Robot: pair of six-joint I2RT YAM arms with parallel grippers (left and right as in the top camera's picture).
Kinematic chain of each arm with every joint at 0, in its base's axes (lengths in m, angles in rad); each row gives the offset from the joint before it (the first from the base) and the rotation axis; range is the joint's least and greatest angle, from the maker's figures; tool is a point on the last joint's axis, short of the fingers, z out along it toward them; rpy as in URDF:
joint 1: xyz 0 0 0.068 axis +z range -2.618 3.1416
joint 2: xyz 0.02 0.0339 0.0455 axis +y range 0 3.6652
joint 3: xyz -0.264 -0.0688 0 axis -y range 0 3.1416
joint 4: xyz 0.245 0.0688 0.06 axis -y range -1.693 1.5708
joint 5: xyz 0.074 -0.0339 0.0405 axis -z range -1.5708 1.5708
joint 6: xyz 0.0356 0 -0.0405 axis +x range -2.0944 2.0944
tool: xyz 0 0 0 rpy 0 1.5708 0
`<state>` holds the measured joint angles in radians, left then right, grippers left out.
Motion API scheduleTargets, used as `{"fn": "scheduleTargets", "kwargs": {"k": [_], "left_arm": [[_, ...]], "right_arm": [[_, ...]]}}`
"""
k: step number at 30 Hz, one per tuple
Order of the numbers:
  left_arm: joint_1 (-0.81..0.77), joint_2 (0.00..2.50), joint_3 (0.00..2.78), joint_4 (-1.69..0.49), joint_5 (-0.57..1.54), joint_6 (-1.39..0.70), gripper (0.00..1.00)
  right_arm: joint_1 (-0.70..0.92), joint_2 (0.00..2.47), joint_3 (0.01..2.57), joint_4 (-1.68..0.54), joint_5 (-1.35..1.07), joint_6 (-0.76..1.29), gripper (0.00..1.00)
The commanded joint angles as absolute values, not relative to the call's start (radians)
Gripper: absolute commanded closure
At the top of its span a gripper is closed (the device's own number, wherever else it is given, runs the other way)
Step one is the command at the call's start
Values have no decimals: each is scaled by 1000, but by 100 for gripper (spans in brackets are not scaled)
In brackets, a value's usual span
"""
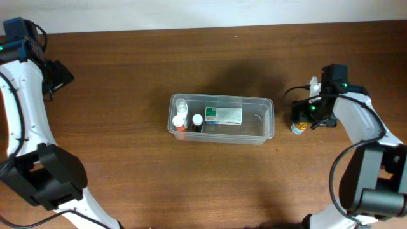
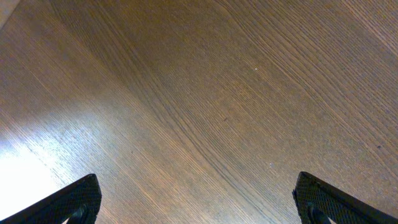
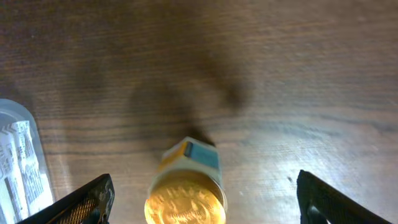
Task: Pack container
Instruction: 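Lower the right gripper and close it on the gold Tiger Balm jar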
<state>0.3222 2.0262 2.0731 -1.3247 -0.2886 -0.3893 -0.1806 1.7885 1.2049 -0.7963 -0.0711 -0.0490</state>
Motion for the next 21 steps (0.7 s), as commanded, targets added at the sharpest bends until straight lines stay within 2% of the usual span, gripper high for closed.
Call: {"fn": "scheduleTargets", "kwargs": {"k": [1,14,21], "left_arm": [[324,2033,2086,-1325,-293,-388,1],[324,2033,2086,-1325,-293,-388,1],[324,2033,2086,-1325,-293,-388,1]], "right_arm": [[-132,1797,1201,-783,-37,-83,15],[-115,1875,1200,-758,5,-82,14],[-115,1892,1200,-751,5,-91,20]]}}
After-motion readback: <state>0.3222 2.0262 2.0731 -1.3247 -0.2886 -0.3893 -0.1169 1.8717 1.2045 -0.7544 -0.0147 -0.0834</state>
